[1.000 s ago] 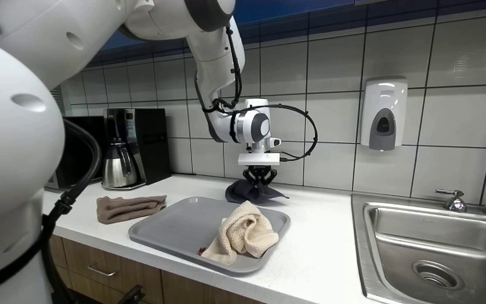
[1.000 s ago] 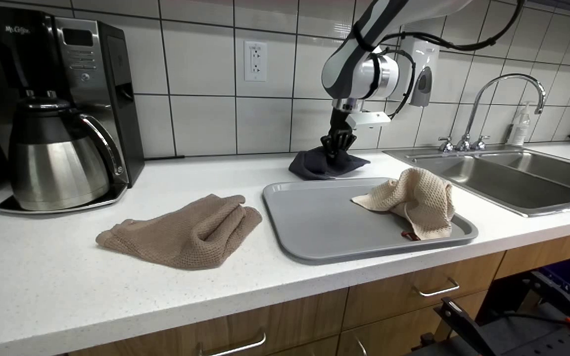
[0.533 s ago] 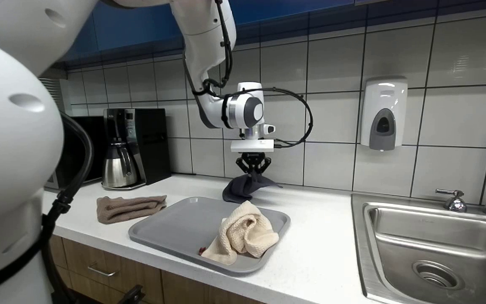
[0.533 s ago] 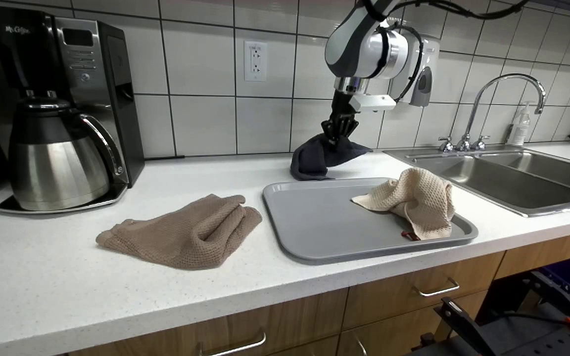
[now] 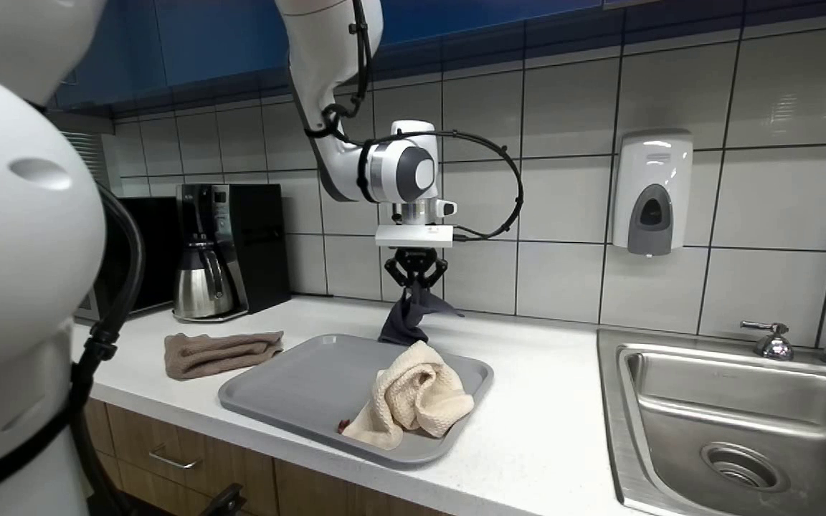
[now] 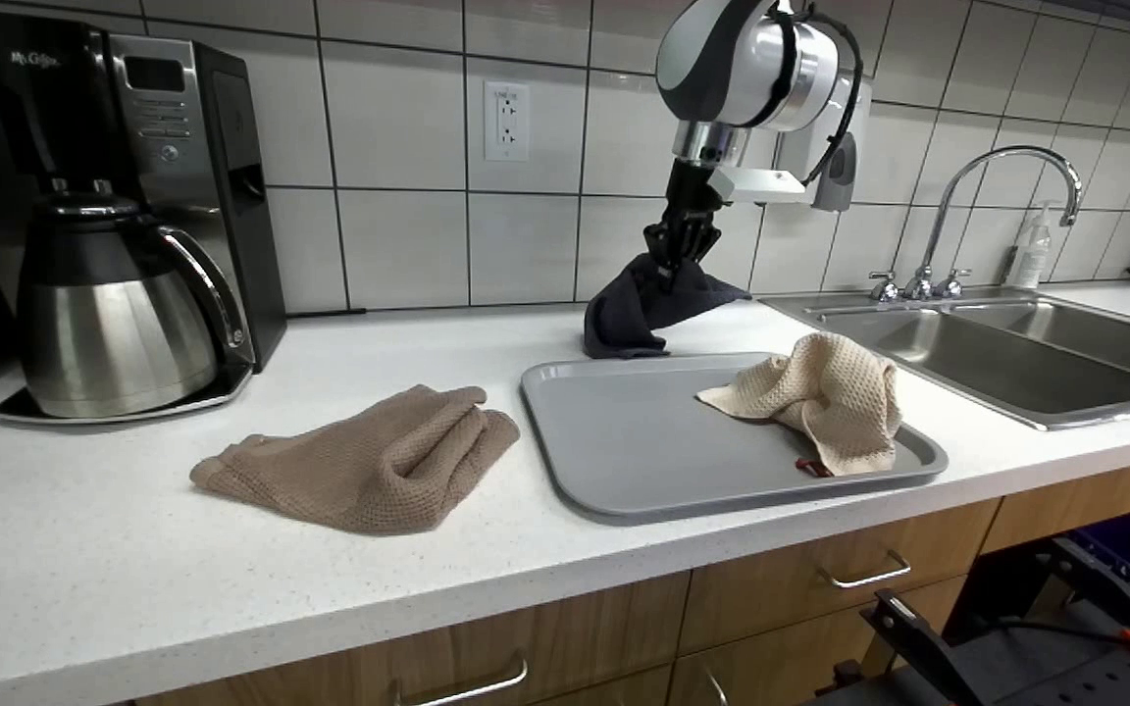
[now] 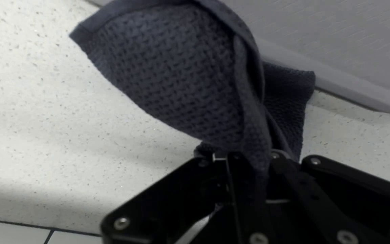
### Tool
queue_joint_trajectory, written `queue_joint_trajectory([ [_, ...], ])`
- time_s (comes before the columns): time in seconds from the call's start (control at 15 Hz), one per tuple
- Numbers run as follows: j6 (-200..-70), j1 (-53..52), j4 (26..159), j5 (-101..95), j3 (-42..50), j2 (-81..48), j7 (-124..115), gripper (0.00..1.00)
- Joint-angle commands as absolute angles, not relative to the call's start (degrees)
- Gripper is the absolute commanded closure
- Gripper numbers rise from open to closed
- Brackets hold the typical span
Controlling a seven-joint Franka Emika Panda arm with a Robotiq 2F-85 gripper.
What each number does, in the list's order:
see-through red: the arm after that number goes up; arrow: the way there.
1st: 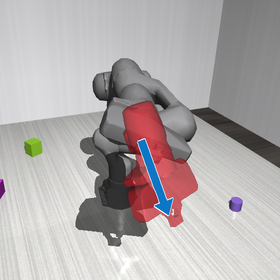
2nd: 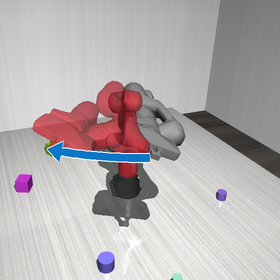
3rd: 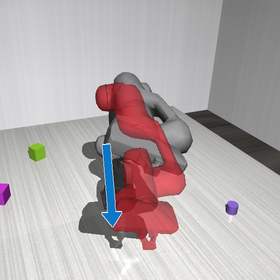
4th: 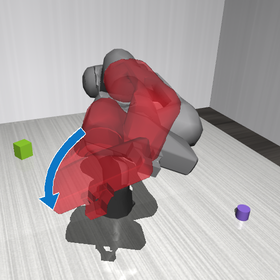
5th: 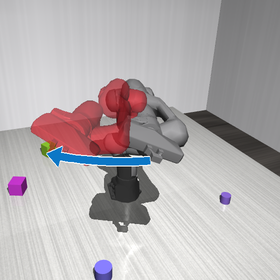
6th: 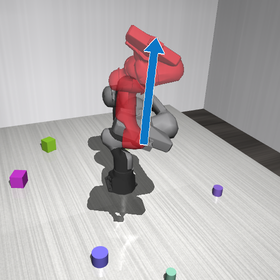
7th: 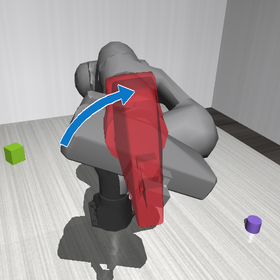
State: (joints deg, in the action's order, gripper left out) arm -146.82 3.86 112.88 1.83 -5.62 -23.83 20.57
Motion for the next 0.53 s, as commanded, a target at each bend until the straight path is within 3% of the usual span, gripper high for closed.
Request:
queue_joint_trajectory([
  [0.0, -146.97, 5.96, 119.79, 5.78, -8.52, -17.24, 26.18, 0.98],
  [0.47, -146.36, 5.21, 127.0, 10.93, -9.91, -10.47, 33.39, 0.98],
])
